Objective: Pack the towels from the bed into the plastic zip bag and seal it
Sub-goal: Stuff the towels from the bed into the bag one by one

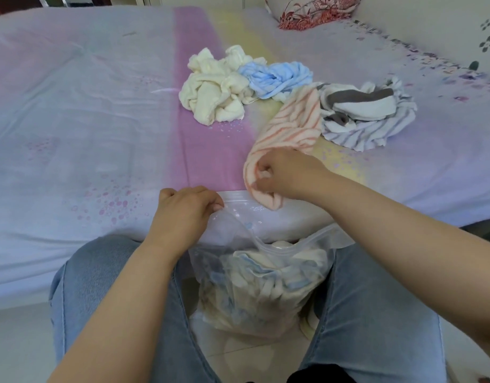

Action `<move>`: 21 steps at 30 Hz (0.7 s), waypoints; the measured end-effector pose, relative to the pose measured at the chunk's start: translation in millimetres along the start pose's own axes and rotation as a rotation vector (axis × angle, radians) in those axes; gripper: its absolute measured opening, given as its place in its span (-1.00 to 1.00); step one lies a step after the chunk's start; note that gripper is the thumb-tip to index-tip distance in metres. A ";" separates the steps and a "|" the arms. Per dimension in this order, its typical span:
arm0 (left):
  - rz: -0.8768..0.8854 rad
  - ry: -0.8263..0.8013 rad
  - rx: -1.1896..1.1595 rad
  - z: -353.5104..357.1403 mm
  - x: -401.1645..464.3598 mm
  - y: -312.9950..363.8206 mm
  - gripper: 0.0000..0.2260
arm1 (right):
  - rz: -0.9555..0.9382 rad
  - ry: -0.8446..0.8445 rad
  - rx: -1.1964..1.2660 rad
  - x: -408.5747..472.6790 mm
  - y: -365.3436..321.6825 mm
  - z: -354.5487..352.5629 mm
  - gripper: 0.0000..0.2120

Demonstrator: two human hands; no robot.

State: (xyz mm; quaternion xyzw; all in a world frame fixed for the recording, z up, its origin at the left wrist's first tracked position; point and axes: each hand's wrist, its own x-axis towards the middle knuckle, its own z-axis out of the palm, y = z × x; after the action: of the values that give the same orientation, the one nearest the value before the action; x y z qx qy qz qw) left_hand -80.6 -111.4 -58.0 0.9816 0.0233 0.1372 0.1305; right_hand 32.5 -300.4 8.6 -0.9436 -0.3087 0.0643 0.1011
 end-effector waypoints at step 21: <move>0.063 -0.350 -0.509 -30.0 -17.5 -9.0 -0.78 | -0.043 0.433 0.918 1.4 5.0 6.7 -0.75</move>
State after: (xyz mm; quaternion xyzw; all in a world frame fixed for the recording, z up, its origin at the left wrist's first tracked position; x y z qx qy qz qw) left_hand -105.8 -96.6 -37.1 0.9264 -0.0653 -0.0283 0.3697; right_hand 35.2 -302.4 0.9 -0.7869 -0.2398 -0.0056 0.5685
